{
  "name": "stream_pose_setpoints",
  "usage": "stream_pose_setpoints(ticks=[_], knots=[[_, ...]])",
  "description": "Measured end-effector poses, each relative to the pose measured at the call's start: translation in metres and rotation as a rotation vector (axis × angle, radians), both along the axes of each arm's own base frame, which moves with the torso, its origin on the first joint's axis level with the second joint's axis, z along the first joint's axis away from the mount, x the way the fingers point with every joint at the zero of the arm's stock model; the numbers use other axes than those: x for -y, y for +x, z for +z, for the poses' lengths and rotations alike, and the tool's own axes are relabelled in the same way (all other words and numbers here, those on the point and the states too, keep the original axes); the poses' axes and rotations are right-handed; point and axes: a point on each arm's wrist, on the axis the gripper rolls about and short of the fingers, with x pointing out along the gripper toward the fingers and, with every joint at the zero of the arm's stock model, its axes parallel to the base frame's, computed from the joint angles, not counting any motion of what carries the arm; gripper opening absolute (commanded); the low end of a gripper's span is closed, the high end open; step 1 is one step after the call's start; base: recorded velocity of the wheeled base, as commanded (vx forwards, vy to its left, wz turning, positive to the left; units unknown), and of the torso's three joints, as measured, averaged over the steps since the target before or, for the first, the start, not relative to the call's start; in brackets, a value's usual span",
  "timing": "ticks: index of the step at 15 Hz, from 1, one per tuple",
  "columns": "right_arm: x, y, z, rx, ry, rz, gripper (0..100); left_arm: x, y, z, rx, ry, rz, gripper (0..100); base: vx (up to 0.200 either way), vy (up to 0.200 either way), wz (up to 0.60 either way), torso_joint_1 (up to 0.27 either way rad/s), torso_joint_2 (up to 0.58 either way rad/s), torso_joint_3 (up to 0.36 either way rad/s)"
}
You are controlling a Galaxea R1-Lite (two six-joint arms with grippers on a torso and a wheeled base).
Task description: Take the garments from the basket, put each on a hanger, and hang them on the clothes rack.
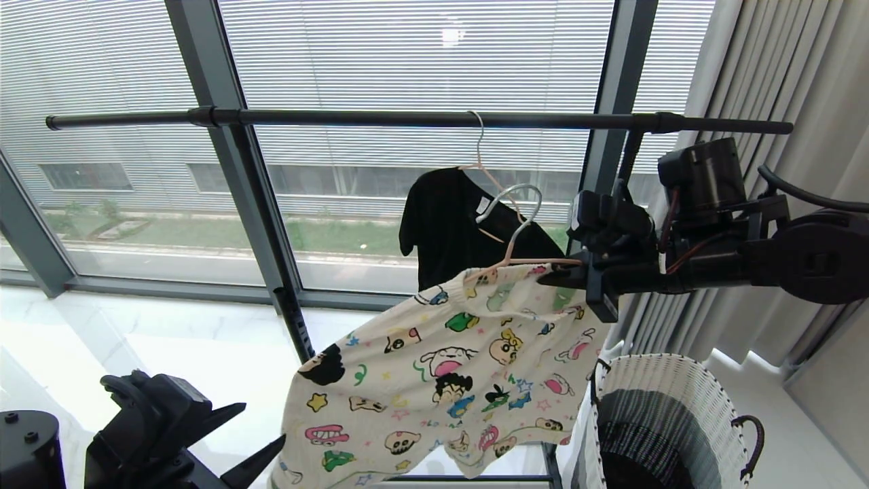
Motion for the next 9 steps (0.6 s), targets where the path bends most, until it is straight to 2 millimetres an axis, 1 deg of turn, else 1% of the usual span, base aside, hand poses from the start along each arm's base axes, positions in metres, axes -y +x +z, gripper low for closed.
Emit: stream_pose_setpoints(ticks=[2, 4, 6, 9], knots=[[0.013, -0.006, -0.012, -0.042, -0.055, -0.071, 0, -0.002, 0.0, 0.001, 0.01, 0.003, 0.033, 100, 0.0, 0.0, 0.0, 0.0, 0.0, 0.0], [0.038, -0.012, -0.026, -0.087, -0.111, -0.181, 0, -0.006, 0.003, 0.006, 0.034, 0.006, 0.093, 100, 0.0, 0.0, 0.0, 0.0, 0.0, 0.0], [0.068, -0.023, -0.037, -0.132, -0.164, -0.36, 0, -0.013, 0.01, 0.012, 0.063, 0.002, 0.173, 100, 0.0, 0.0, 0.0, 0.0, 0.0, 0.0], [0.098, -0.047, -0.045, -0.196, -0.184, -0.606, 0, -0.024, 0.015, 0.017, 0.082, -0.001, 0.267, 100, 0.0, 0.0, 0.0, 0.0, 0.0, 0.0]])
